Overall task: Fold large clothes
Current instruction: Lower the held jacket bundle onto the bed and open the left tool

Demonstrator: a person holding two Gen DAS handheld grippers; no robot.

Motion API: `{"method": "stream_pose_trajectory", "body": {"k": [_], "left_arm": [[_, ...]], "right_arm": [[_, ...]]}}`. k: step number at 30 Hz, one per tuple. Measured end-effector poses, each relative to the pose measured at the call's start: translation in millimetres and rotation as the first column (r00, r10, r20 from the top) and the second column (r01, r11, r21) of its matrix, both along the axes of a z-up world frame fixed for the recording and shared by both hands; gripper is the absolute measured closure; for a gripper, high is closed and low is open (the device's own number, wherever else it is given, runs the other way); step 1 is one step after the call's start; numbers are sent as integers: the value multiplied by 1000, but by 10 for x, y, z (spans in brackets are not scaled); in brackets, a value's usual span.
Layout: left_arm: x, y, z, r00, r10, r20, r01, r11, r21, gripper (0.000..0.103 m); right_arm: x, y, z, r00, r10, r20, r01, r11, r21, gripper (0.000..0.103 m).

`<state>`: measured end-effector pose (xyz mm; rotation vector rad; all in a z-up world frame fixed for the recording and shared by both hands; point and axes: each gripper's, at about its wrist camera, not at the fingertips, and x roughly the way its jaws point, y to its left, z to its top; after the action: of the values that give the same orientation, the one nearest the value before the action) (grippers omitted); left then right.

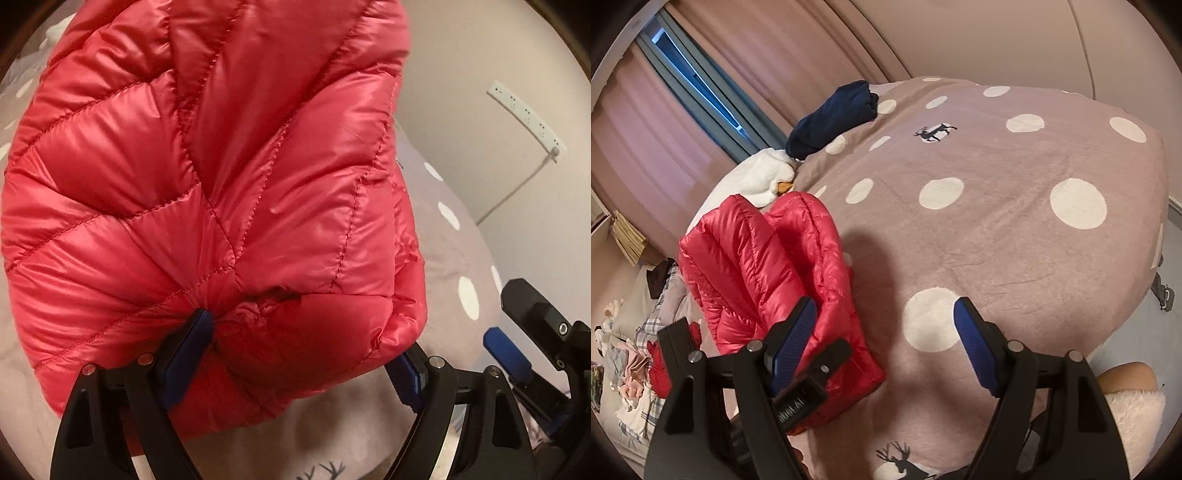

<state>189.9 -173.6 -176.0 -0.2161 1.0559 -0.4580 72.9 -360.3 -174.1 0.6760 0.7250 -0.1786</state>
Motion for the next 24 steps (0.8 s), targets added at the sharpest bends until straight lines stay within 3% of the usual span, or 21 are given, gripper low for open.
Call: {"method": "stream_pose_trajectory", "body": {"k": [7,13,24], "left_arm": [[-115,150,-53,997,71,-1,-71,994,-86,17],[-169,279,31,989,149,-21,-150,973,-173,16],[-477,467,402,967,250,41,-235,945,-227,16]], "right_arm": [[-19,-5,-16,1000,-2,-11,2,1000,-2,25],[-48,5,45,1000,-3,-1,3,1000,-17,25],[-81,-8,84,1000,-11,18,11,1000,-8,23]]}}
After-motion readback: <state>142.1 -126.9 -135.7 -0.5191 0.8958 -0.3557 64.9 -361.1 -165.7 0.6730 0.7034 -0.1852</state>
